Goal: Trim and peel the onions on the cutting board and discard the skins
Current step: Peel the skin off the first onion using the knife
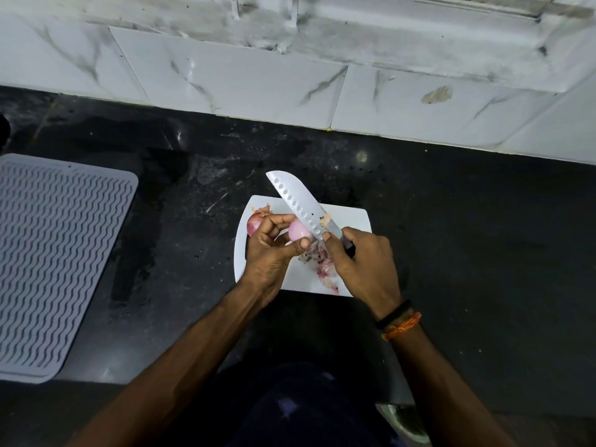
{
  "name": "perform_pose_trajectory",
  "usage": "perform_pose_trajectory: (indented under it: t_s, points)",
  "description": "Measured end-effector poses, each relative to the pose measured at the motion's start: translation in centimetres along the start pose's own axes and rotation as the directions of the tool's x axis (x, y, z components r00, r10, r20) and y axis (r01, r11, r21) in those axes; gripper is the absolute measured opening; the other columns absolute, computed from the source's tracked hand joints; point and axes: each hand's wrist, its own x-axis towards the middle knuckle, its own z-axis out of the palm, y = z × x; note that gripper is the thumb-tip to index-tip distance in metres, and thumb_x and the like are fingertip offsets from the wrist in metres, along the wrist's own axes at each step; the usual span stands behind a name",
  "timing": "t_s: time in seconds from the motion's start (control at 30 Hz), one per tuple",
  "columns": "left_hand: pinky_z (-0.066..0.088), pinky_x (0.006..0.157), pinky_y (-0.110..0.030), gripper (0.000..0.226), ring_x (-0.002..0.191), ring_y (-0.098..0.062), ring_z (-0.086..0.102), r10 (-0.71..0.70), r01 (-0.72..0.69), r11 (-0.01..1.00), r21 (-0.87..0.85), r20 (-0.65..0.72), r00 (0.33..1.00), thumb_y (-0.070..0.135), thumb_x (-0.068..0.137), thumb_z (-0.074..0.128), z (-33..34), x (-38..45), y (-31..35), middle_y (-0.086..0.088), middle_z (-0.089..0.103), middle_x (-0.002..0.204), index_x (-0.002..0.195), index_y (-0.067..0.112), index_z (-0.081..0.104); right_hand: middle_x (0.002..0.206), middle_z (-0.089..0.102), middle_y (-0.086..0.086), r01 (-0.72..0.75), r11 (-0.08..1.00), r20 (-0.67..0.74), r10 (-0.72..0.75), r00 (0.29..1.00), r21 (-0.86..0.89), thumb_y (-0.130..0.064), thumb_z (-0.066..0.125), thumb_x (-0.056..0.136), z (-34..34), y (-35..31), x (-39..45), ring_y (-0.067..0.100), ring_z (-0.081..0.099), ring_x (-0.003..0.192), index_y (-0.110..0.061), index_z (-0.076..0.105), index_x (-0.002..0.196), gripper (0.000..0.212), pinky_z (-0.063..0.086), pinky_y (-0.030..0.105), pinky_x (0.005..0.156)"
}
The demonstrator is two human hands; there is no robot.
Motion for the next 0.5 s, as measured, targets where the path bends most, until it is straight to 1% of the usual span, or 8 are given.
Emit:
perform_pose_trajectory:
  t_s: [0.1,0.17,0.2,0.3,0.37,0.4,0.43,0.5]
  points:
    - [0.056,0.084,-0.033,0.042,0.094,-0.002,0.068,-0.001,0.001,1.0,-0.006,-0.019,1.0,-0.02,0.069,0.069,-0.1,0.1,-0.2,0.02,0.072,0.093,0.098,0.007,0.058,0.054,0.049,-0.014,-0.005,0.999,0.029,0.003,1.0,0.054,-0.043,0.057,0.094,0.0,-0.3,-0.1,0.006,0.051,0.051,-0.021,0.052,0.064,0.038,0.03,0.013,0.048]
    - [0.055,0.089,-0.038,0.043,0.095,-0.002,0.067,0.001,-0.001,1.0,0.0,-0.019,1.0,-0.014,0.067,0.072,-0.1,0.1,-0.2,0.021,0.072,0.093,0.105,-0.001,0.058,0.058,0.052,-0.017,-0.026,0.991,0.018,0.024,1.0,0.132,-0.043,0.056,0.095,-0.2,-0.3,-0.1,0.001,0.056,0.057,-0.023,0.055,0.068,0.033,0.035,0.011,0.048]
    - [0.054,0.091,-0.04,0.045,0.094,-0.001,0.066,0.005,-0.005,1.0,0.008,-0.015,1.0,-0.016,0.069,0.07,-0.1,0.1,-0.2,0.024,0.071,0.093,0.11,-0.005,0.056,0.059,0.055,-0.015,-0.037,0.988,0.0,0.037,0.999,0.15,-0.043,0.056,0.095,-0.3,-0.2,0.0,0.001,0.057,0.059,-0.02,0.057,0.069,0.034,0.036,0.011,0.049]
    - [0.056,0.087,-0.032,0.049,0.091,0.002,0.066,0.01,-0.01,1.0,0.019,-0.006,1.0,-0.021,0.073,0.066,-0.2,0.1,-0.3,0.028,0.07,0.093,0.117,-0.007,0.052,0.059,0.06,-0.005,-0.08,0.984,-0.034,0.087,0.996,0.158,-0.043,0.056,0.095,-0.8,0.2,0.2,0.008,0.059,0.056,-0.013,0.055,0.063,0.044,0.036,0.014,0.048]
    - [0.056,0.084,-0.03,0.05,0.094,-0.002,0.067,-0.015,0.015,1.0,0.006,0.006,1.0,-0.015,0.07,0.071,-0.5,0.1,-0.4,0.022,0.071,0.095,0.116,-0.005,0.053,0.055,0.058,-0.004,-0.131,0.971,-0.041,0.141,0.989,0.201,-0.046,0.053,0.097,-1.0,0.2,0.1,0.008,0.057,0.054,-0.016,0.051,0.056,0.051,0.038,0.015,0.048]
    - [0.056,0.084,-0.031,0.051,0.096,-0.006,0.067,-0.036,0.036,0.999,-0.008,0.012,0.999,-0.012,0.068,0.075,-0.6,0.1,-0.5,0.017,0.072,0.097,0.114,-0.004,0.054,0.052,0.057,-0.003,-0.165,0.962,-0.039,0.177,0.983,0.217,-0.051,0.05,0.097,-1.0,0.3,0.2,0.009,0.056,0.053,-0.016,0.053,0.054,0.055,0.04,0.018,0.05]
    - [0.056,0.083,-0.032,0.052,0.097,-0.01,0.068,-0.06,0.06,0.998,-0.027,0.023,0.998,-0.011,0.066,0.078,-0.8,0.1,-0.6,0.012,0.072,0.1,0.113,0.0,0.056,0.051,0.057,-0.002,-0.206,0.954,-0.037,0.219,0.975,0.216,-0.056,0.046,0.096,-0.9,0.6,0.2,0.012,0.057,0.053,-0.015,0.056,0.053,0.061,0.046,0.024,0.054]
    - [0.057,0.083,-0.032,0.052,0.098,-0.016,0.068,-0.097,0.1,0.992,-0.072,0.05,0.994,-0.009,0.066,0.078,-1.0,-0.1,-0.6,0.004,0.072,0.106,0.112,0.006,0.06,0.049,0.059,0.0,-0.293,0.941,-0.061,0.306,0.95,0.168,-0.069,0.039,0.092,-0.7,1.2,0.4,0.016,0.06,0.054,-0.014,0.058,0.051,0.072,0.052,0.035,0.062]
